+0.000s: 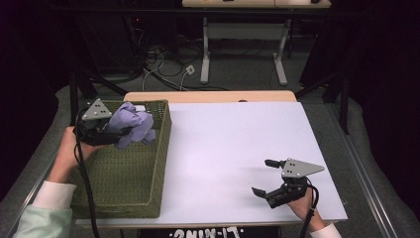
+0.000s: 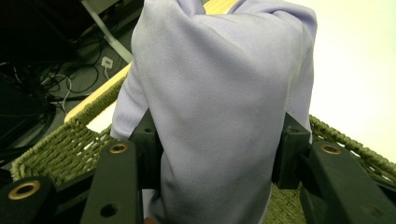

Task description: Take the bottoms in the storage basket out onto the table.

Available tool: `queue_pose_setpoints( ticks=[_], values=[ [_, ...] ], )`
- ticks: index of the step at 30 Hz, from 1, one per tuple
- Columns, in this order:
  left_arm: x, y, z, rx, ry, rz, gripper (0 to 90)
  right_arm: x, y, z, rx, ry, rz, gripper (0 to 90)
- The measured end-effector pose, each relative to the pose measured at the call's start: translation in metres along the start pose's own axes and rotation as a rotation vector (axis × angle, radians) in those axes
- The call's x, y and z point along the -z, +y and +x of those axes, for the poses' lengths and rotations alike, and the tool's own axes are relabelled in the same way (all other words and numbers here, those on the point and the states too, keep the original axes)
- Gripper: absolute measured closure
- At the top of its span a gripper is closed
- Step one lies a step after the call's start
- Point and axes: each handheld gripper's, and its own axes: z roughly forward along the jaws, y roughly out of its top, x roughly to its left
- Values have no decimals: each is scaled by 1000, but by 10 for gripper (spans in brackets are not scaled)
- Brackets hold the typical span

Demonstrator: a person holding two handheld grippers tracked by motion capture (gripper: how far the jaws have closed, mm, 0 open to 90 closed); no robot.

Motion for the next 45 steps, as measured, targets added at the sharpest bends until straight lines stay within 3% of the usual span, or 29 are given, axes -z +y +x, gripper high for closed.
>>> queue_pose_setpoints(
  ticks=[25, 45],
  values=[
    [-5, 17, -5, 7, -48, -58, 494, -1, -1, 0, 2, -3, 10, 0],
    [-12, 37, -19, -33, -91, -86, 493, -1, -1, 0, 4, -5, 11, 0]
  ],
)
